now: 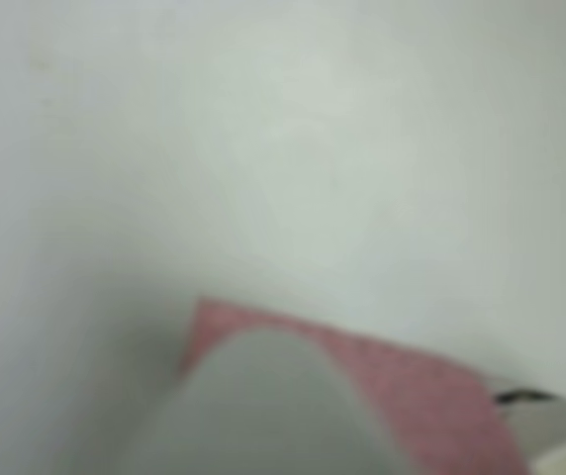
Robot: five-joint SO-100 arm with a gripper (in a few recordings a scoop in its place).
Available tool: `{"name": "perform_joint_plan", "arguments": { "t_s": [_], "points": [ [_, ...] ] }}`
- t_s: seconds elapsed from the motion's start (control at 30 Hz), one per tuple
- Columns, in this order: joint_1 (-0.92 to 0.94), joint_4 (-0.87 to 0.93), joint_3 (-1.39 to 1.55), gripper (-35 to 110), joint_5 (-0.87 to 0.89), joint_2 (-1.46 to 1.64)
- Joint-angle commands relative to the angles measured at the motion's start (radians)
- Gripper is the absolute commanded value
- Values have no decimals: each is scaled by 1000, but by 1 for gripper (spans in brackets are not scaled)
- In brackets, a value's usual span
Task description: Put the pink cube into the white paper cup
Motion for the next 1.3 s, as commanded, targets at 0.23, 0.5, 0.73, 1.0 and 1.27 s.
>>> {"name": "perform_joint_plan", "arguments": {
  "t_s": [0.23,0.5,0.73,1.0,1.27],
  "points": [
    [133,49,-11,7,-63,132],
    [210,83,-9,7,-100,133],
    [270,97,-8,7,-138,130],
    [305,77,78,9,-160,121],
    [311,20,112,23,-195,115]
  ]
}}
